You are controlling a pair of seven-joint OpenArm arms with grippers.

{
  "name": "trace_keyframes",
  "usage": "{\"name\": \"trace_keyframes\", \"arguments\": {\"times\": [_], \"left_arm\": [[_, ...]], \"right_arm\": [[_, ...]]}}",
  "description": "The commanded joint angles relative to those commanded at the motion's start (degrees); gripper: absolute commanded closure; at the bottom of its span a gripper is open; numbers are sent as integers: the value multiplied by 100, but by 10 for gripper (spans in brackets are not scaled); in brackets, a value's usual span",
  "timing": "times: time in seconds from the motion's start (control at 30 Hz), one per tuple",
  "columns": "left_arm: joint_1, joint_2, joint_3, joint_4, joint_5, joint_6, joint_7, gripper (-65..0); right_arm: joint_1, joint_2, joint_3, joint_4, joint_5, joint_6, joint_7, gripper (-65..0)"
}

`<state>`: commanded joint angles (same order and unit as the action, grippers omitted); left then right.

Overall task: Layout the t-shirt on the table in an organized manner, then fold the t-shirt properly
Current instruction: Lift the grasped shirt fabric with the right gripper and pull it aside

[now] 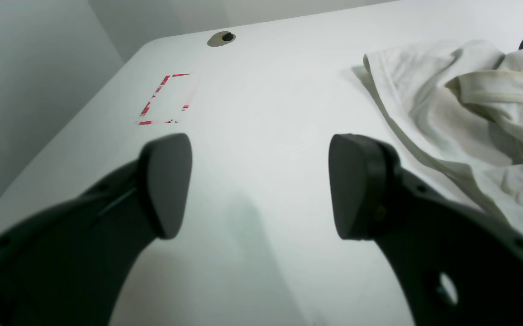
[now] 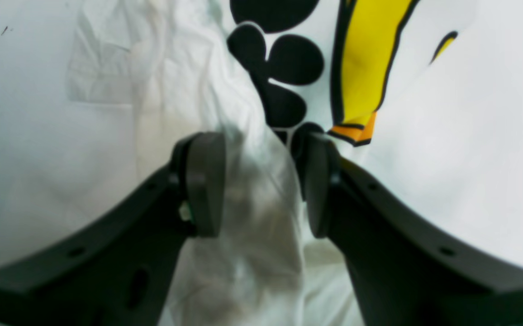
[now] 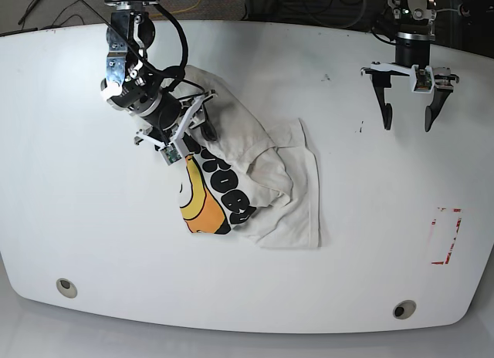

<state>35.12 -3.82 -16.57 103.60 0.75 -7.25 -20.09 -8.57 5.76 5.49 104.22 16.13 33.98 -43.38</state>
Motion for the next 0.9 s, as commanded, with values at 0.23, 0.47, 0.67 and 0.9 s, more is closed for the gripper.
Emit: {"name": "trace_keyframes", "arguments": {"times": [0.23, 0.47, 0.67, 0.9], "left_arm": [[0, -9, 0, 0, 0, 0, 0, -439], [0, -9, 0, 0, 0, 0, 0, -439], [0, -9, -18, 0, 0, 0, 0, -439], [0, 0, -158, 0, 0, 0, 0, -439]], "right_arm": [[-26, 35, -510, 9, -9, -26, 0, -273], [-44, 0, -615, -123, -9, -35, 0, -273], [0, 0, -615, -299, 9, -35, 0, -268], [9, 0, -615, -325, -9, -35, 0, -59]]}}
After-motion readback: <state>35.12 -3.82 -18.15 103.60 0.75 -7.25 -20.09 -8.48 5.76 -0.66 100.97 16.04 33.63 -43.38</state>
